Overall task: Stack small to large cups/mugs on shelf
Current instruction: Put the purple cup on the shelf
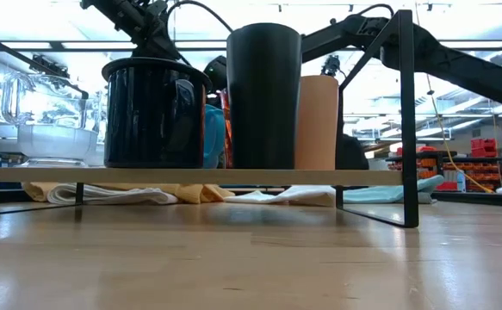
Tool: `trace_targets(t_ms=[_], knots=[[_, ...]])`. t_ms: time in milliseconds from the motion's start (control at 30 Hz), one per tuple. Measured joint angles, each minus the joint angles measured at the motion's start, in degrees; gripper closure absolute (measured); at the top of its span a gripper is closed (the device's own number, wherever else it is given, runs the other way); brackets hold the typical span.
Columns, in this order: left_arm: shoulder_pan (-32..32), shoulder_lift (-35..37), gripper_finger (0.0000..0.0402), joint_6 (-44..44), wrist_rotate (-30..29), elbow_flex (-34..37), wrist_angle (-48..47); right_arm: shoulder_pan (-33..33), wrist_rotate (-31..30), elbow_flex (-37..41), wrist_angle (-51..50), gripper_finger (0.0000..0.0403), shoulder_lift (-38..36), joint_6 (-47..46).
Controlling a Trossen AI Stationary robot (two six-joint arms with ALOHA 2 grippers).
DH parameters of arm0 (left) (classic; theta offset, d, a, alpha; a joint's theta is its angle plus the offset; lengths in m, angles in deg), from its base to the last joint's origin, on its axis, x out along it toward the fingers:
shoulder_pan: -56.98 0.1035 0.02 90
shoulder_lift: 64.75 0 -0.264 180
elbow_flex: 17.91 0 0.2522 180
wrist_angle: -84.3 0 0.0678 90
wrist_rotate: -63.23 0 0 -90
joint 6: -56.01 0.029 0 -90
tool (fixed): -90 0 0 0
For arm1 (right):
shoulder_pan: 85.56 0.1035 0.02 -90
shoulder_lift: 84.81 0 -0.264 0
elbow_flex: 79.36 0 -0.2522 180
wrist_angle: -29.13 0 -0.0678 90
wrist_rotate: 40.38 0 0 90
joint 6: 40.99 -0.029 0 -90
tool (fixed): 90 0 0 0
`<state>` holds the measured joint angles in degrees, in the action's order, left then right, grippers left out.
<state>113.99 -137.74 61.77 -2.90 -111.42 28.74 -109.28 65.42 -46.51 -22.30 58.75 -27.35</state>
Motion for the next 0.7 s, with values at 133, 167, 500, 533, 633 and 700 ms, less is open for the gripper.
trace_targets(t_ms=[133, 167, 500, 533, 633, 700], knots=[[0.0, 0.0, 0.0294, 0.0, -0.01, 0.0, 0.0, 0.06, -0.36, 2.52, -1.65, 0.0064, 0.02, -1.92], [0.0, 0.0, 0.0294, 0.0, 0.01, 0.0, -0.02, 0.06, -0.72, 2.64, -1.91, 0.0063, 0.02, -1.67], [0.02, 0.0, 0.0294, 0.9, 0.01, 0.0, -0.07, -0.23, -1.2, 2.57, -4.88, 0.0063, 0.52, -5.99], [0.02, 0.0, 0.0294, 0.92, 0.01, 0.0, -0.09, -0.21, -1.19, 2.57, -4.93, 0.0063, 0.52, -5.95], [0.02, 0.0, 0.0294, 0.92, 0.01, 0.0, -0.15, -0.25, -0.92, 2.57, -5.18, 0.0068, 0.55, -4.97], [0.02, 0.0, 0.0294, 0.92, 0.01, 0.0, -0.17, -0.25, -0.93, 2.57, -5.56, 0.0079, 0.55, -3.26]])
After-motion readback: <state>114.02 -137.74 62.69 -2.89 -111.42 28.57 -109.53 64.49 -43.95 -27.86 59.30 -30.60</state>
